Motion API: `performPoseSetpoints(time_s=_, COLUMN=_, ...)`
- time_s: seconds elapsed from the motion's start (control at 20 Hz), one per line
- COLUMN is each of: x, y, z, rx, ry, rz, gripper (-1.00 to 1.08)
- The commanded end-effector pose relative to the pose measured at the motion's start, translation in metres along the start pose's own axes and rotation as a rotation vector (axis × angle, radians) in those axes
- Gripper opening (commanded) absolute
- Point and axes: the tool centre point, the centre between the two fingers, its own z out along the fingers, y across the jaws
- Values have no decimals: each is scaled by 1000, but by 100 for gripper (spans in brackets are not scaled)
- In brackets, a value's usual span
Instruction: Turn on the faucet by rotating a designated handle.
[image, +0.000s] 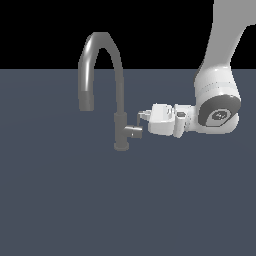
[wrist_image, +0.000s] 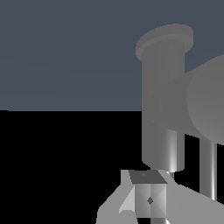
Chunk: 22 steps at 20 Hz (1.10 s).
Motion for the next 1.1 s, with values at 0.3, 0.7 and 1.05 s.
performPoseSetpoints(time_s=0.3, x=-9, y=21, z=0, rx=0, ry=0, rz=0, gripper=-100)
performPoseSetpoints(time_s=0.7, x=-9, y=37, z=0, rx=2, ry=1, rz=0, gripper=-100)
performPoseSetpoints(time_s=1.05, x=-9, y=58, z=0, rx=1, ry=0, rz=0, gripper=-100)
